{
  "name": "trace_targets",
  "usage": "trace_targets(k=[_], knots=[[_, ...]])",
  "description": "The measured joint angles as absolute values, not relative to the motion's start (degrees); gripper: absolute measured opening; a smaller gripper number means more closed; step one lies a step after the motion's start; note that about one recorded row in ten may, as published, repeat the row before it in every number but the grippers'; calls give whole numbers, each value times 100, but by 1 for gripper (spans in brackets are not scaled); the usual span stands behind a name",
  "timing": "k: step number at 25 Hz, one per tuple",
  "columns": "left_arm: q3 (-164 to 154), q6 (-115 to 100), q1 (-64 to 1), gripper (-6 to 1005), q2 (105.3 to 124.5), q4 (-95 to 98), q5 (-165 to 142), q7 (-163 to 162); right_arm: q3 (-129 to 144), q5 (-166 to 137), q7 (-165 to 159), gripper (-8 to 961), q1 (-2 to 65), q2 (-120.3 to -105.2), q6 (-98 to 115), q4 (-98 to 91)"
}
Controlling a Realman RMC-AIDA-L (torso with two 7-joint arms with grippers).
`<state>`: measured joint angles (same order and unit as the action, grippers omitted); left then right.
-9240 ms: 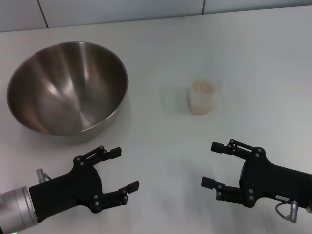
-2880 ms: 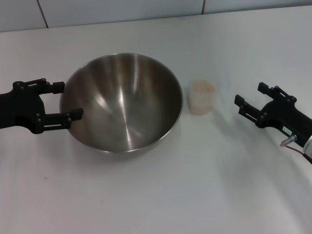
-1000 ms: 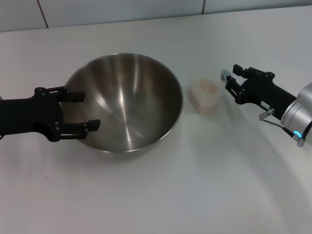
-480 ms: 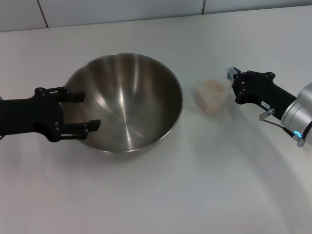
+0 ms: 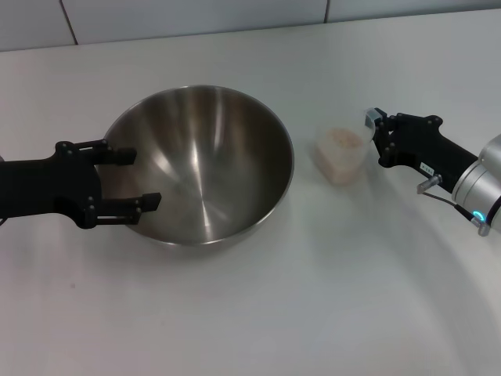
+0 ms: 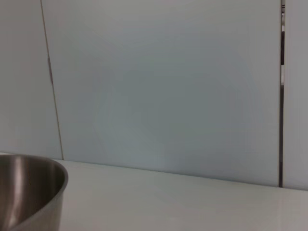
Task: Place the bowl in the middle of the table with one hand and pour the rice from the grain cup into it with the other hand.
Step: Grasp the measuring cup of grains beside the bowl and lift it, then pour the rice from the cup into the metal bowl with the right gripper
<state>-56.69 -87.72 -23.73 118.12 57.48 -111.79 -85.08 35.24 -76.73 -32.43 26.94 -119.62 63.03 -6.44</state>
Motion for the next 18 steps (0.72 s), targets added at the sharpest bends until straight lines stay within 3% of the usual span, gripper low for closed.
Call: trace_targets(k=[10, 18], knots=[[-5668, -8776, -2370, 819, 11812, 5748, -11179, -8515, 3122, -7673, -3007, 36, 2567, -11962, 6863, -633], [-5668, -8779, -2382, 819, 11811, 5757, -11179, -8512, 2307, -7673, -893, 45, 2633, -11964, 8746, -125]])
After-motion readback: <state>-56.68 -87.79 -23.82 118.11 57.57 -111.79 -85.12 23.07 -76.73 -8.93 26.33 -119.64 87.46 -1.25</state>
